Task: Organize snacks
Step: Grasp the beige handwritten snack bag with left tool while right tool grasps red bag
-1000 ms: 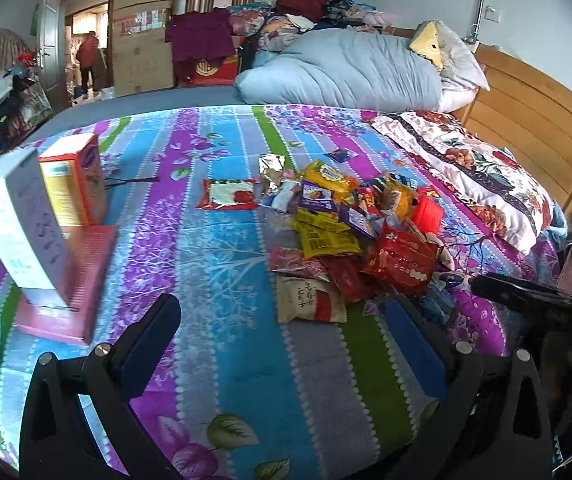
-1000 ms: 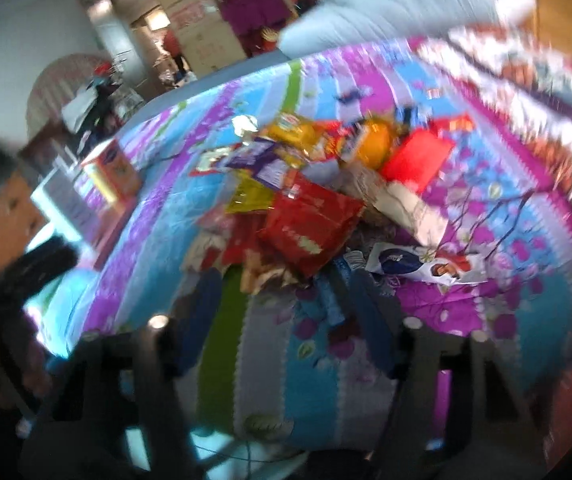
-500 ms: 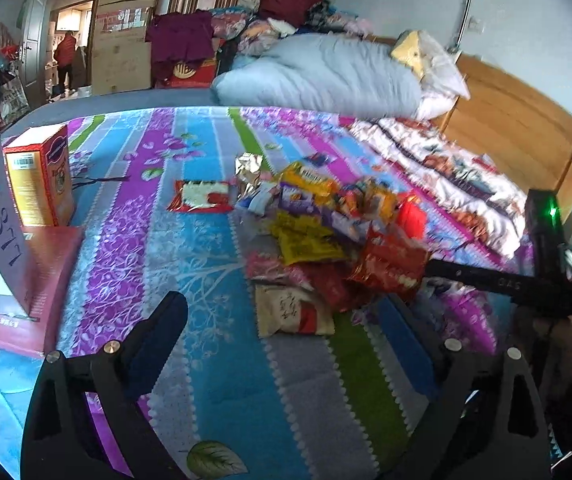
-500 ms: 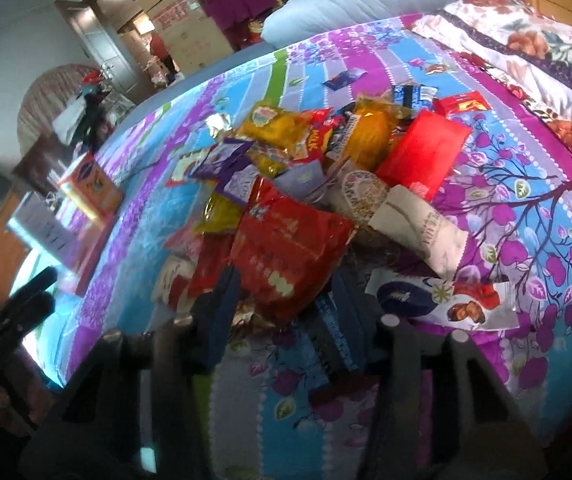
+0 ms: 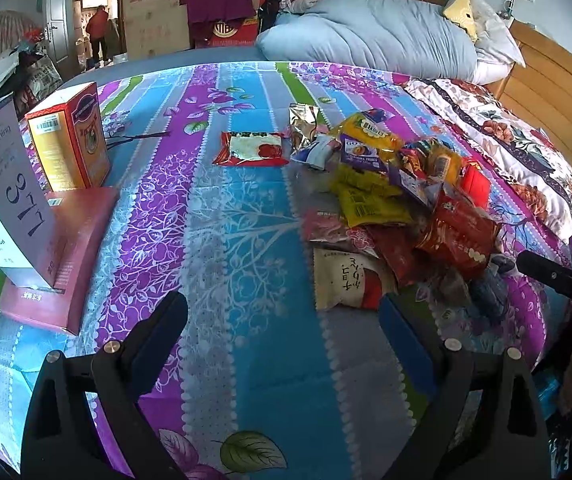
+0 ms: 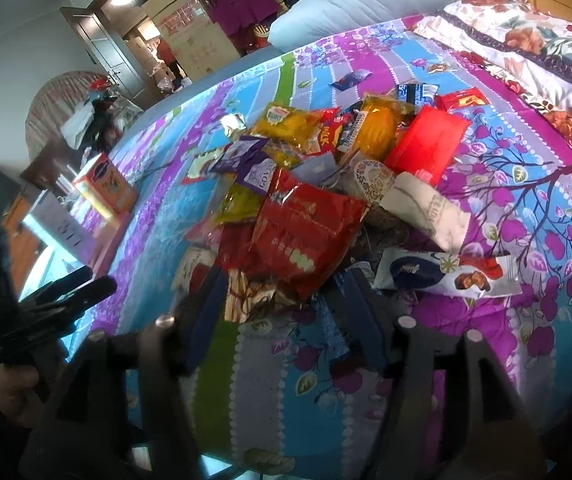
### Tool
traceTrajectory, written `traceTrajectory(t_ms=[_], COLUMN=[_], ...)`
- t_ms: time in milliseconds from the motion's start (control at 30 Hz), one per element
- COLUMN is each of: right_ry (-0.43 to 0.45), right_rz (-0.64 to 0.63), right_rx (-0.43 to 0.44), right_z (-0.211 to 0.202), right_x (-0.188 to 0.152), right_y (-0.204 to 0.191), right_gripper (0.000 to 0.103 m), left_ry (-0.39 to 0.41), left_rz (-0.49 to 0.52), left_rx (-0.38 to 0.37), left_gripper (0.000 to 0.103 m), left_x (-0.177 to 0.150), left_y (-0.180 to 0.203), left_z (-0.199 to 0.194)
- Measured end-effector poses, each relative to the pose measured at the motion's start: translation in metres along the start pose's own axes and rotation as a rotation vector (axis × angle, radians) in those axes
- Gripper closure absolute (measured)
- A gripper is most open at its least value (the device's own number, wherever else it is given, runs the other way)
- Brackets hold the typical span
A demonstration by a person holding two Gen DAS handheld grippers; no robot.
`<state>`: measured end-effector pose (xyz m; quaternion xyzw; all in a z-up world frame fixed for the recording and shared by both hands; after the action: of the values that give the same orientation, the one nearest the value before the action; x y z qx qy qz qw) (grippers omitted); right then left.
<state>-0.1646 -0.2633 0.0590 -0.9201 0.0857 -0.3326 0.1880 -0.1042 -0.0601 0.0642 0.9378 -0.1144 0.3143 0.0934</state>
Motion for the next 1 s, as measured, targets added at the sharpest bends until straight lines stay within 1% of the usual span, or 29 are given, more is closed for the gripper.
traceTrajectory(t_ms=[200, 300, 400, 567, 667, 700, 733, 767, 800, 833, 900, 967, 1000], right_ry=[-0.014, -0.022, -0.044, -0.068, -0.076, -0.069, -0.067, -0.070, -0.072, -0.080, -0.095, -0.090, -0.074], right_rz=[0.002, 0.002, 0.013, 0.054, 0.056, 0.049, 0.045, 0.038, 0.023, 0.009, -0.004, 0.014, 0.022], right_rx=[-0.007, -0.025, -0.023, 0.048, 0.086, 0.098, 0.119, 0.143, 0.149, 0.158, 0.172, 0.212, 0.223], right_z=[0.006, 0.015, 0.029, 0.054, 0.065, 0.065, 0.064, 0.065, 0.065, 0.067, 0.071, 0.068, 0.064], right_x=[0.002, 0.007, 0.011, 0.020, 0.026, 0.028, 0.029, 0.030, 0.030, 0.029, 0.028, 0.027, 0.029], right_y=[0.005, 0.012, 0.020, 0.025, 0.021, 0.017, 0.014, 0.010, 0.005, 0.002, -0.002, -0.003, -0.002], right_gripper=[0.041, 0.041, 0.041, 0.041, 0.041, 0.043, 0.049, 0.052, 0.061, 0.074, 0.075, 0.079, 0.083], left_ry=[0.006, 0.009, 0.010, 0.007, 0.009, 0.010, 0.011, 0.011, 0.011, 0.009, 0.004, 0.002, 0.000], left_rz=[-0.013, -0.014, -0.015, 0.002, 0.011, 0.016, 0.023, 0.028, 0.034, 0.043, 0.056, 0.070, 0.078], left_rx=[-0.031, -0.042, -0.053, -0.059, -0.069, -0.068, -0.069, -0.074, -0.079, -0.080, -0.089, -0.111, -0.116], left_gripper=[0.006, 0.006, 0.006, 0.006, 0.006, 0.006, 0.006, 0.006, 0.006, 0.006, 0.006, 0.006, 0.006], left_x=[-0.002, -0.002, -0.001, -0.001, -0.001, 0.000, -0.001, -0.001, -0.001, -0.001, -0.001, -0.001, -0.002], left_y=[-0.002, -0.002, -0.002, 0.004, 0.007, 0.008, 0.009, 0.011, 0.012, 0.013, 0.015, 0.018, 0.020], left_z=[0.000, 0.000, 0.002, 0.006, 0.008, 0.008, 0.009, 0.009, 0.010, 0.011, 0.014, 0.017, 0.018])
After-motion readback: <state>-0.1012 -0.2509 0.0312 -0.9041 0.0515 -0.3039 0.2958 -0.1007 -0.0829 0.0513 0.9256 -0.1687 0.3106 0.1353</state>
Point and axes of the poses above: each gripper's, at about its wrist camera, not at the fingertips, and z roughly the way its jaws point, y to its right, x to its top, the point moved 4 cm from there along z, roughly the way its jaws point, and after that the axes turned 1 degree about -y, right-handed, at the moved point
